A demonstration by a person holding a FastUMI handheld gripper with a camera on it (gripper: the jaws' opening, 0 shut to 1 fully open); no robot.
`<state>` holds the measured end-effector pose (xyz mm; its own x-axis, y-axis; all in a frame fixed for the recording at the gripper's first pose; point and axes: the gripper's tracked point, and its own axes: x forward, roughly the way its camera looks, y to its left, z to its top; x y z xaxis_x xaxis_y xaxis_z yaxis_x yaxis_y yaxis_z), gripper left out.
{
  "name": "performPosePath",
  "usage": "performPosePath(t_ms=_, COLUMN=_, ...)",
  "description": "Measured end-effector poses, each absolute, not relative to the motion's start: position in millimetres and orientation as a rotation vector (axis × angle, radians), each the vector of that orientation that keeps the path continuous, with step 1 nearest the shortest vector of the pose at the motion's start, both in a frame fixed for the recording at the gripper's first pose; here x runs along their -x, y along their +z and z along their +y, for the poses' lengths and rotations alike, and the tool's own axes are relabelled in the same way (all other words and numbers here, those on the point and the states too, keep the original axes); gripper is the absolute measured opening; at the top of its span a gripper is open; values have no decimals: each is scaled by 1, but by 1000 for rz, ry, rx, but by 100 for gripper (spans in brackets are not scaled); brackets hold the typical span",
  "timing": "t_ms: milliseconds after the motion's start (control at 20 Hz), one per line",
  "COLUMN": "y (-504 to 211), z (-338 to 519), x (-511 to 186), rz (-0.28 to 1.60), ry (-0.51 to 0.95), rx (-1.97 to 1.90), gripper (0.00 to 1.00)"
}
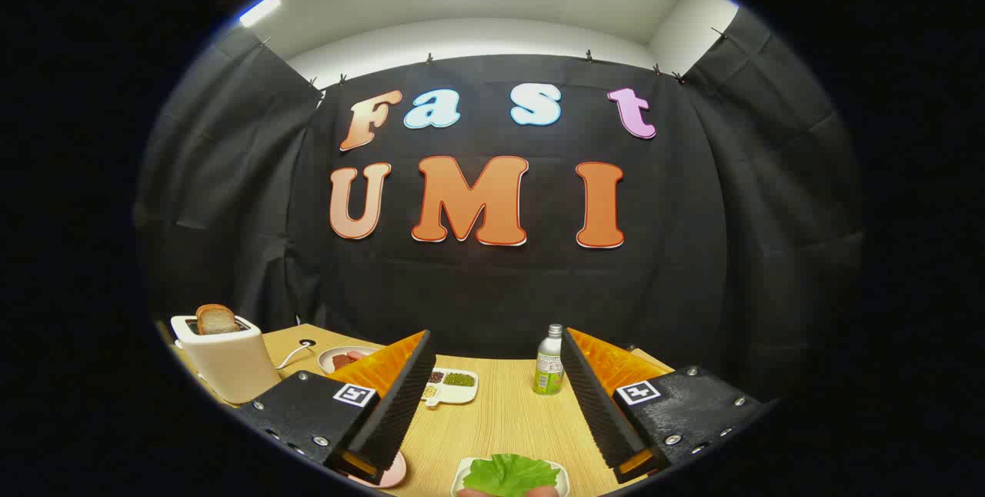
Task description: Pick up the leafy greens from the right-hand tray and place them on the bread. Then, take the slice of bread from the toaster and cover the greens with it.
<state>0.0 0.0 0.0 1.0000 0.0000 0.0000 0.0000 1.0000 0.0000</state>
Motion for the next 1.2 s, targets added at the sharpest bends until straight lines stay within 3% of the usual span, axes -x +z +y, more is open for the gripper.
performPosePath(t_ms=1200, y=6, z=18, x=-3, rz=52, ry=66, rx=-3, gripper=98)
